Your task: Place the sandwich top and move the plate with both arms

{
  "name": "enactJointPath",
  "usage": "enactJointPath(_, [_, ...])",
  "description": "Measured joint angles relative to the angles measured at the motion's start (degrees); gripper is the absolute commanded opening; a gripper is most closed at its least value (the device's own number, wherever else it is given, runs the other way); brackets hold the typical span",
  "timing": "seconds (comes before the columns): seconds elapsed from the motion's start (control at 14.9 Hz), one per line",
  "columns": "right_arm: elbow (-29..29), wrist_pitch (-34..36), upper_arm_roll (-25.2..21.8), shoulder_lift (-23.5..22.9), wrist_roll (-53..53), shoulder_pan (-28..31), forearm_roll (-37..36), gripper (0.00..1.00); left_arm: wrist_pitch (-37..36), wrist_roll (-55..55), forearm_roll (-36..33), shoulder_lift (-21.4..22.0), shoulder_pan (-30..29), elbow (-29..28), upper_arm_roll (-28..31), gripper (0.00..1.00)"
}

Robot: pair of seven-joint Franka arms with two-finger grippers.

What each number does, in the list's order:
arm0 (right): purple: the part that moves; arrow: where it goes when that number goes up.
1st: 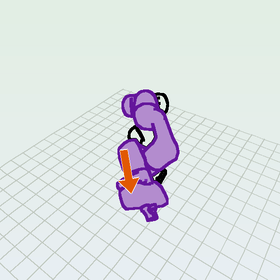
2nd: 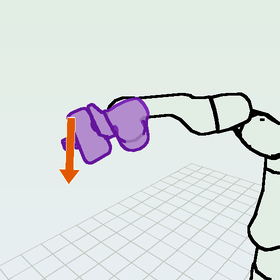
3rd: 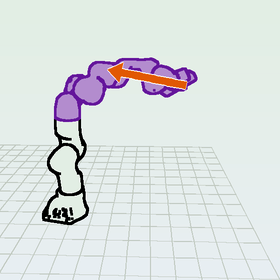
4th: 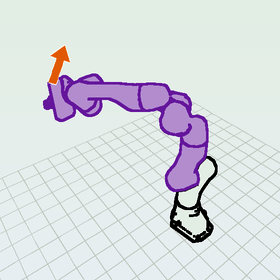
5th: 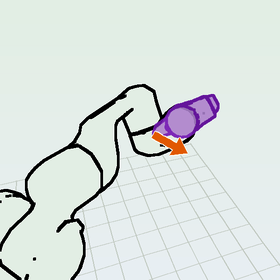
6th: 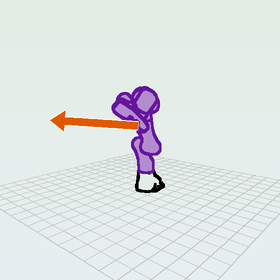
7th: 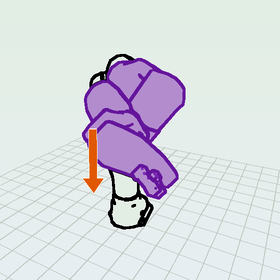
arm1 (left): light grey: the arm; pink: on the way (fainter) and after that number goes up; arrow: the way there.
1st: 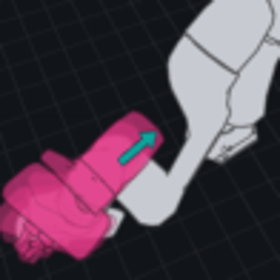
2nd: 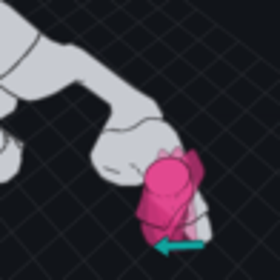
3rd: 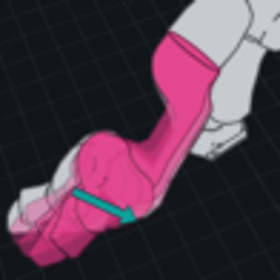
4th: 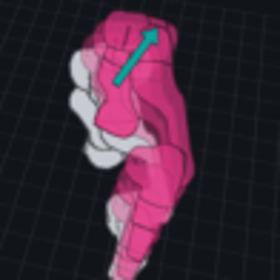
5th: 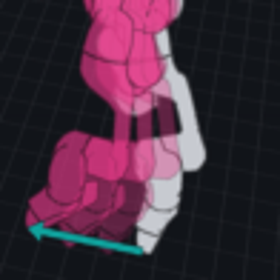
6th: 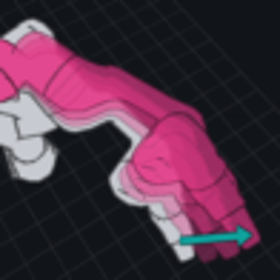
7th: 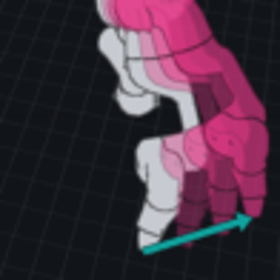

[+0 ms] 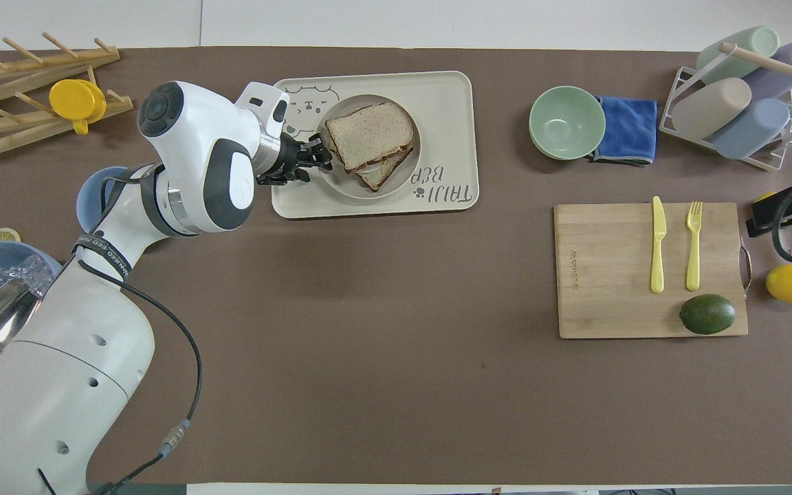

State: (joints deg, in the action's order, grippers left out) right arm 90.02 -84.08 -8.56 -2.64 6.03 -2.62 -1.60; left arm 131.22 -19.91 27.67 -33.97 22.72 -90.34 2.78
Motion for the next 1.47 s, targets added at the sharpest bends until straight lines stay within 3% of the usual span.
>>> enactJointPath(0.4, [0.00,0.00,0.00,0.00,0.00,0.00,0.00,1.00,-9.34,0.07,-1.53,8.10,-0.68,0.17,8.30,1.00])
enactJointPath(0.67, [0.00,0.00,0.00,0.00,0.00,0.00,0.00,1.00,-18.83,0.07,-9.90,14.80,-0.75,0.20,11.41,1.00])
enactJointPath(1.07, [0.00,0.00,0.00,0.00,0.00,0.00,0.00,1.00,-30.71,1.63,-18.54,23.83,-1.54,0.18,12.88,1.00])
enactJointPath(1.47, [0.00,0.00,0.00,0.00,0.00,0.00,0.00,1.00,-39.92,1.95,-22.90,31.72,-2.00,0.14,12.99,1.00])
